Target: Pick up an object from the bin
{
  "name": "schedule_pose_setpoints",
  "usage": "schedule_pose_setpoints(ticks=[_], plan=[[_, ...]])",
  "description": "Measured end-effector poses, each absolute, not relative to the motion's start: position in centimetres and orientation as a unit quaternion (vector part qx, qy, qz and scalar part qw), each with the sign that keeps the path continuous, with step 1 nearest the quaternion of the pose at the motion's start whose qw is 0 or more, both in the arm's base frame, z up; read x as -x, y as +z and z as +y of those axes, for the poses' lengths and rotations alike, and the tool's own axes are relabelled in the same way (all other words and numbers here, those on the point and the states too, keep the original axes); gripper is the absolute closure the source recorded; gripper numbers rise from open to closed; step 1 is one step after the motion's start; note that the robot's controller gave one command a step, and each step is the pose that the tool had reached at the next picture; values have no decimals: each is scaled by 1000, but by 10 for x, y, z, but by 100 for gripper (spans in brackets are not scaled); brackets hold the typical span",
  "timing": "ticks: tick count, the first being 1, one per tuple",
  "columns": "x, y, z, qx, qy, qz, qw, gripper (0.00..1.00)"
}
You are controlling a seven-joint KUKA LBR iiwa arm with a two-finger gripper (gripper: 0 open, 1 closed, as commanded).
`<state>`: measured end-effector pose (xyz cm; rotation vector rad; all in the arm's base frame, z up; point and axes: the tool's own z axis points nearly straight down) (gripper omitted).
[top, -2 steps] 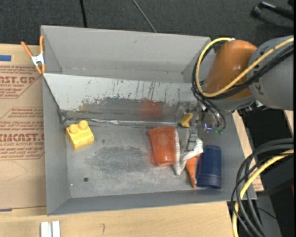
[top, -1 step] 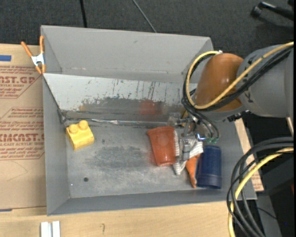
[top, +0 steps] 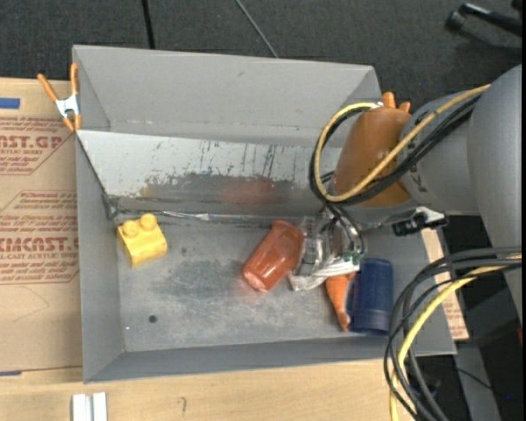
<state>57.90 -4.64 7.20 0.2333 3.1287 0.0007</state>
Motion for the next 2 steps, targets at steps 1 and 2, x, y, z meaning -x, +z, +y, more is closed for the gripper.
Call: schedule_pose_setpoints(ticks=[1,2], plan=[[-579,72,-46,-74,0,997,2,100],[-555,73,-37,-88,0,996,6,100]])
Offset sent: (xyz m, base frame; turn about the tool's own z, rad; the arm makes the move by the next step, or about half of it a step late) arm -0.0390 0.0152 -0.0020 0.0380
